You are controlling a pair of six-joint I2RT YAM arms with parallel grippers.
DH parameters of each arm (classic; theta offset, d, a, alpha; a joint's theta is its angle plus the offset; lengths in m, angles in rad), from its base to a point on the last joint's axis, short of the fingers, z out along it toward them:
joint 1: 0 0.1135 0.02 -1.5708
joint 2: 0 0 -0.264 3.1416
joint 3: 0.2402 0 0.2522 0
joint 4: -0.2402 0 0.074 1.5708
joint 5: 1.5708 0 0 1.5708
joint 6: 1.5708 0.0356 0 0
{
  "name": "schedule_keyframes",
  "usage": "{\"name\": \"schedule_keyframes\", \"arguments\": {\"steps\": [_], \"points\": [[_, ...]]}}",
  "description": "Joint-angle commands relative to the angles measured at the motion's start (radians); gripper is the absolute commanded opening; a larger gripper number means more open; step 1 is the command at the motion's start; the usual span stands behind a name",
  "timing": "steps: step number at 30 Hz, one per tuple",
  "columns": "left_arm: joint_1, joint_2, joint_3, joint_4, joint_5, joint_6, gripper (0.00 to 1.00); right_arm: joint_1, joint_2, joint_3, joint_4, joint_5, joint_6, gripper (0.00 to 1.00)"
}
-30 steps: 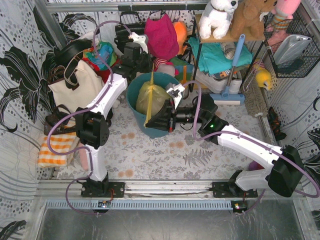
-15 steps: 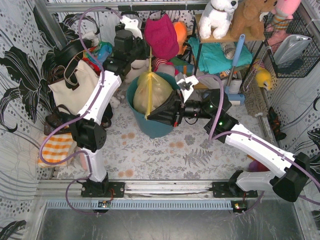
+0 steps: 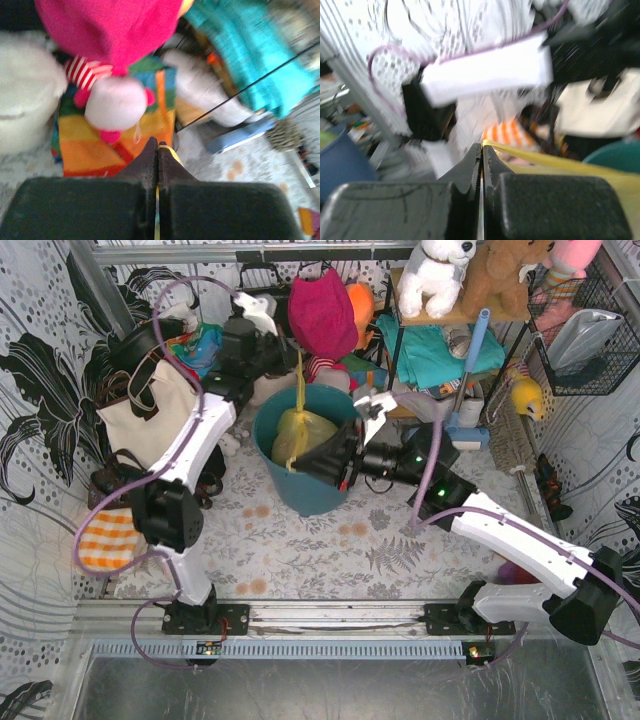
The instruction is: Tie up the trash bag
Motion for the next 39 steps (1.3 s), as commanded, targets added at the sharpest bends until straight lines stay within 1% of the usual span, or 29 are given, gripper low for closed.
{"name": "schedule_keyframes", "arguments": {"steps": [1, 4, 6, 9, 12, 15, 17, 19, 22, 23, 25, 28, 31, 33, 35, 36, 39], "points": [[0.01, -0.178, 0.019, 0.298, 0.102, -0.075, 0.0, 0.005, 0.022, 0.219, 0.011, 0.151, -0.162, 0.0], [0.011, -0.224, 0.006, 0.343, 0.108, -0.1, 0.0, 0.005, 0.042, 0.286, 0.027, 0.189, -0.191, 0.0], [0.011, -0.233, -0.004, 0.348, 0.105, -0.104, 0.0, 0.005, 0.034, 0.277, 0.019, 0.206, -0.193, 0.0], [0.011, -0.231, -0.049, 0.356, 0.115, -0.106, 0.0, 0.005, -0.001, 0.155, 0.046, 0.244, -0.166, 0.0], [0.011, -0.232, -0.128, 0.419, 0.171, -0.149, 0.0, 0.005, -0.03, 0.034, 0.069, 0.304, -0.148, 0.0], [0.01, -0.251, -0.196, 0.453, 0.201, -0.168, 0.0, 0.005, -0.056, -0.023, 0.055, 0.367, -0.148, 0.0], [0.01, -0.276, -0.235, 0.456, 0.196, -0.17, 0.09, 0.004, -0.064, -0.02, 0.008, 0.423, -0.153, 0.0], [0.01, -0.291, -0.255, 0.423, 0.184, -0.157, 0.1, 0.005, -0.066, 0.003, -0.072, 0.486, -0.164, 0.02], [0.011, -0.304, -0.289, 0.397, 0.169, -0.142, 0.08, 0.005, -0.059, 0.028, -0.199, 0.574, -0.163, 0.26], [0.01, -0.308, -0.301, 0.398, 0.166, -0.144, 0.06, 0.005, -0.058, 0.027, -0.226, 0.577, -0.164, 0.32], [0.011, -0.309, -0.317, 0.401, 0.167, -0.143, 0.04, 0.005, -0.064, 0.012, -0.263, 0.544, -0.177, 0.42], [0.01, -0.298, -0.321, 0.394, 0.18, -0.144, 0.03, 0.005, -0.11, -0.045, -0.264, 0.426, -0.251, 0.54], [0.011, -0.285, -0.315, 0.383, 0.188, -0.144, 0.01, 0.006, -0.186, -0.154, -0.191, 0.309, -0.417, 0.66], [0.01, -0.279, -0.312, 0.379, 0.193, -0.144, 0.01, 0.006, -0.232, -0.208, -0.169, 0.3, -0.526, 0.74], [0.011, -0.275, -0.308, 0.374, 0.197, -0.146, 0.01, 0.007, -0.27, -0.267, -0.16, 0.234, -0.708, 0.78], [0.01, -0.274, -0.307, 0.375, 0.201, -0.146, 0.01, 0.007, -0.292, -0.307, -0.136, 0.194, -0.794, 0.81], [0.01, -0.27, -0.305, 0.371, 0.206, -0.146, 0.01, 0.007, -0.345, -0.436, -0.033, 0.141, -1.034, 0.87]]}}
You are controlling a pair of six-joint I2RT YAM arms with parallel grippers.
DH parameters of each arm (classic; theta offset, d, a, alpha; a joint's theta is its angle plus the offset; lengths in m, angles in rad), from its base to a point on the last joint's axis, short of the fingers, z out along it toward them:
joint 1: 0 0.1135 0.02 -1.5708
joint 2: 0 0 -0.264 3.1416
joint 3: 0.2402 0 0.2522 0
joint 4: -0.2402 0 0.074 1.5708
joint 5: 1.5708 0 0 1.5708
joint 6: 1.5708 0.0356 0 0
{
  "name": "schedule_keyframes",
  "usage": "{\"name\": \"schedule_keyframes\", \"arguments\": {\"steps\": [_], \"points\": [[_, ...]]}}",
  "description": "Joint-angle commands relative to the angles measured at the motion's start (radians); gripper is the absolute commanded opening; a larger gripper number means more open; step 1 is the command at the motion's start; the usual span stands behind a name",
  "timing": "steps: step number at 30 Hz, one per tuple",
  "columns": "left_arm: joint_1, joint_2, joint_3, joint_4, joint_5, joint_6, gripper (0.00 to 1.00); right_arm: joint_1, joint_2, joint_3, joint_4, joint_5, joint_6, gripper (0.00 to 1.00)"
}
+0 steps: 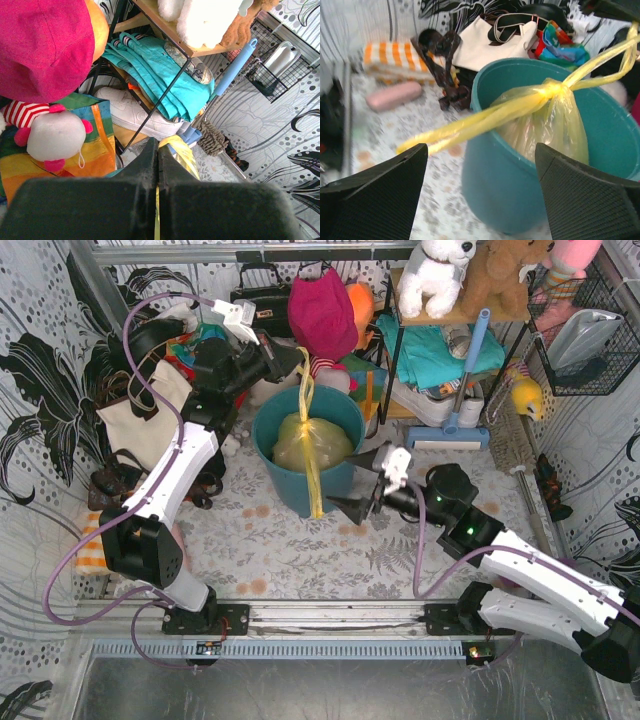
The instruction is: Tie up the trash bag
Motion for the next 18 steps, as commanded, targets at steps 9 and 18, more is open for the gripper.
{"name": "schedule_keyframes", "arguments": {"steps": [9, 18], "points": [[0.002, 0.003, 0.018, -0.002, 0.027, 0.004, 0.01, 0.004, 0.095, -0.184, 0.467, -0.197, -0.628, 0.96], [0.003, 0.001, 0.024, -0.004, 0.033, -0.001, 0.01, 0.034, 0.289, -0.069, 0.63, -0.342, -0.605, 0.91]]}}
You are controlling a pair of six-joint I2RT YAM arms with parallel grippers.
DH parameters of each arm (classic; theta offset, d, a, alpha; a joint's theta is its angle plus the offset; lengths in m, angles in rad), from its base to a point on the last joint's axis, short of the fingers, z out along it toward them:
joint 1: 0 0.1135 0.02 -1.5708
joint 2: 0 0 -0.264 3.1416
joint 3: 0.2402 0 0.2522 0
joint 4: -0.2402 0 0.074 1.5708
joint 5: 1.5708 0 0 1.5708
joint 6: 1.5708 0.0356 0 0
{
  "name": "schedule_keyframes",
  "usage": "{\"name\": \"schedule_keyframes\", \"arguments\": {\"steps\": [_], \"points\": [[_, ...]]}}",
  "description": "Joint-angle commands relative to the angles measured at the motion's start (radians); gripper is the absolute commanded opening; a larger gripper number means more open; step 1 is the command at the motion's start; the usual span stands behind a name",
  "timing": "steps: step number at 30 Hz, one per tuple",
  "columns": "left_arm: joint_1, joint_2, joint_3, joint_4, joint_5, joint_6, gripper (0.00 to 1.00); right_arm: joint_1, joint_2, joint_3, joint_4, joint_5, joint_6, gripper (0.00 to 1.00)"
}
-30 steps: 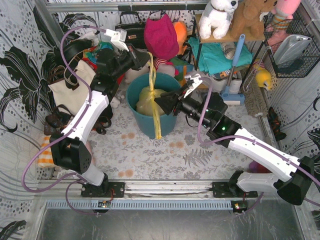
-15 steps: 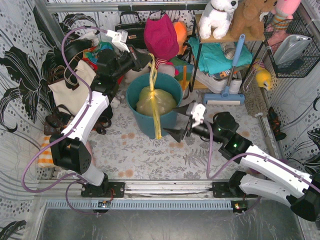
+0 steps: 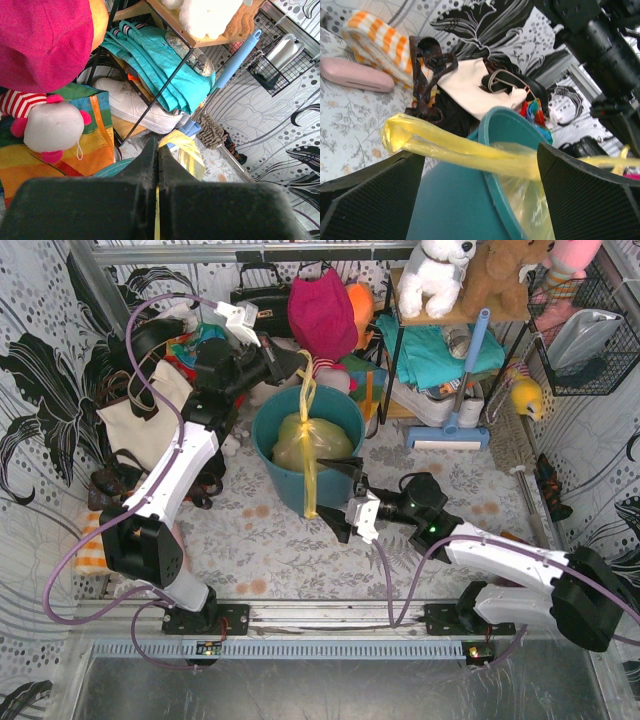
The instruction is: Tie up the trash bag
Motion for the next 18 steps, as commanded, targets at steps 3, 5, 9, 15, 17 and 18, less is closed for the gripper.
{"name": "schedule_keyframes", "arguments": {"steps": [3, 5, 9, 15, 17, 18], "points": [[0.003, -0.001, 0.025, 0.03, 0.023, -0.003, 0.01, 0.02, 0.079, 0.117, 0.12, -0.161, -0.006, 0.79], [0.003, -0.001, 0.026, 0.03, 0.027, -0.004, 0.01, 0.019, 0.084, 0.124, 0.123, -0.153, -0.001, 0.63], [0.002, 0.001, 0.037, 0.036, 0.028, -0.006, 0.01, 0.02, 0.088, 0.15, 0.135, -0.112, 0.003, 0.19], [0.003, 0.027, 0.182, 0.019, 0.019, 0.014, 0.0, 0.02, 0.147, 0.316, 0.151, 0.051, 0.084, 0.0], [0.002, 0.041, 0.265, 0.02, 0.04, 0.012, 0.0, 0.019, 0.181, 0.411, 0.144, 0.109, 0.108, 0.0], [0.002, 0.043, 0.298, 0.046, 0.067, 0.003, 0.0, 0.02, 0.198, 0.457, 0.148, 0.131, 0.118, 0.0]]}}
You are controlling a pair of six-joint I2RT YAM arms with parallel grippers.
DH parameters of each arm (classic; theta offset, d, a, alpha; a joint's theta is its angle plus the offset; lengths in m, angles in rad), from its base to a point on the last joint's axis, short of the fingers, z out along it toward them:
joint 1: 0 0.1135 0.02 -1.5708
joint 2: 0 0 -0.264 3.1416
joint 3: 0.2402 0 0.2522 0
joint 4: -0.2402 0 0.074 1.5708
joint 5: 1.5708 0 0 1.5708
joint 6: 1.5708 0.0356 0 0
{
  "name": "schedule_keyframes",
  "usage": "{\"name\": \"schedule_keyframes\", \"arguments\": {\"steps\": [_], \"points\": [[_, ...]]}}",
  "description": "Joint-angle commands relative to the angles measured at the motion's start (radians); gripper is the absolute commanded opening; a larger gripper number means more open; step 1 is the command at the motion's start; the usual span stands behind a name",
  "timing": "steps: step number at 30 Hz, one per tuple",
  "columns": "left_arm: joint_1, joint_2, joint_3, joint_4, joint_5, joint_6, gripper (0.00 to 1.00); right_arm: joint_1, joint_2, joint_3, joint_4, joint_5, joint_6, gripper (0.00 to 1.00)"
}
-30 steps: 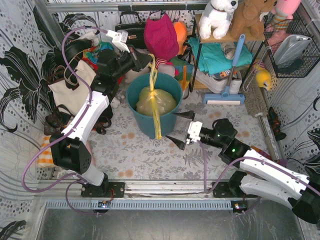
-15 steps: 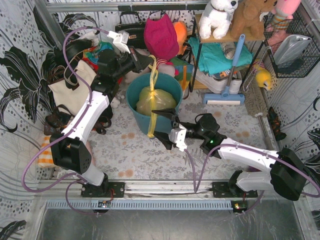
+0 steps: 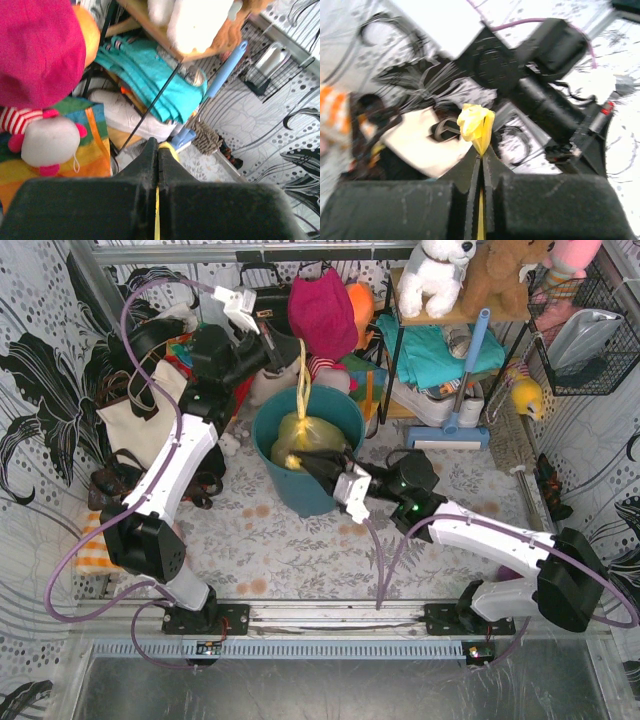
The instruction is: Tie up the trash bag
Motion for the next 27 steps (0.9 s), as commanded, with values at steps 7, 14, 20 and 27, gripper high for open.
{"name": "schedule_keyframes", "arguments": {"steps": [7, 14, 20, 27], "points": [[0.002, -0.026, 0.138, 0.333, 0.177, -0.176, 0.0, 0.003, 0.141, 0.368, -0.017, 0.203, 0.031, 0.0], [-0.003, -0.083, -0.102, 0.39, 0.238, -0.181, 0.0, -0.011, 0.155, 0.215, 0.068, 0.341, 0.076, 0.0], [-0.002, -0.127, -0.262, 0.433, 0.199, -0.198, 0.04, -0.027, 0.176, 0.153, 0.163, 0.389, 0.158, 0.0], [-0.003, -0.119, -0.171, 0.379, 0.175, -0.173, 0.37, -0.028, 0.15, 0.206, 0.155, 0.366, 0.2, 0.42]]}}
